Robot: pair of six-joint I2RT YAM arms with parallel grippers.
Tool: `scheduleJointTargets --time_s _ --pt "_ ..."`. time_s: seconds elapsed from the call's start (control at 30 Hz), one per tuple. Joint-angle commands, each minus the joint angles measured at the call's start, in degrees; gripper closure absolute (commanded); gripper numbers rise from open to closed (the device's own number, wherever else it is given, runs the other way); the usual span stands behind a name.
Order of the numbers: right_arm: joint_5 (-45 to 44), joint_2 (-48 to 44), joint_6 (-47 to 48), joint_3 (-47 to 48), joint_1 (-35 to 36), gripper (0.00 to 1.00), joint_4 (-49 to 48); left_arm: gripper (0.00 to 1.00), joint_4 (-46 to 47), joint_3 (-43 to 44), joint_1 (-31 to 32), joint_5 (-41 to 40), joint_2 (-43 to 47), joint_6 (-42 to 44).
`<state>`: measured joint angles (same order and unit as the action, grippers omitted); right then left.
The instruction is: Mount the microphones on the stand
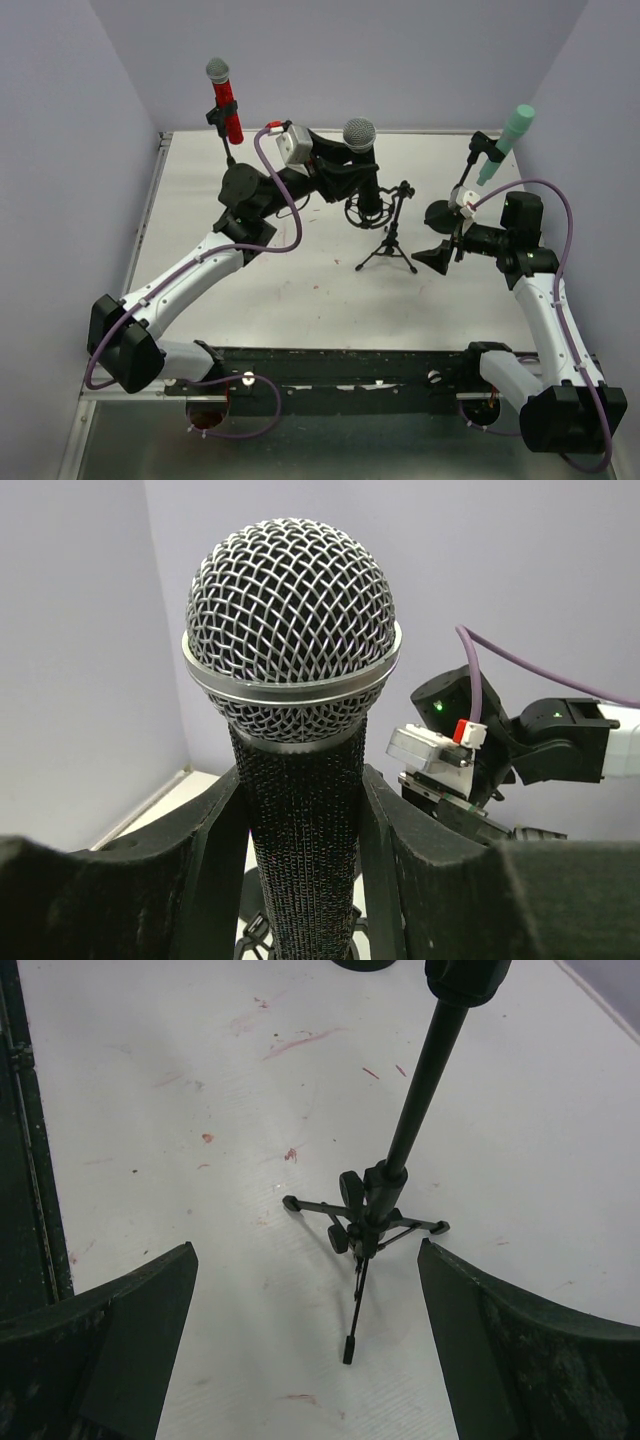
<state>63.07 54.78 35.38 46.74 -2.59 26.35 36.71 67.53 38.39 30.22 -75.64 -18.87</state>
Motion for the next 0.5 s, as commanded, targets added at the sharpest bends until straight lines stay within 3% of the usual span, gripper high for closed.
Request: scheduleJointTargets --time_s 0.0,0.47 --pt "-0.23 -0.56 -0.31 -0.25 -0.14 0.00 -0.86 1.00 8.37 -2.48 0.63 -3.41 0.22 1.38" --pt "-0.14 -0.73 -0.22 -0.16 -0.22 0.00 -0.86 1.00 7.58 -8.19 1.77 -0.51 0.40 3.32"
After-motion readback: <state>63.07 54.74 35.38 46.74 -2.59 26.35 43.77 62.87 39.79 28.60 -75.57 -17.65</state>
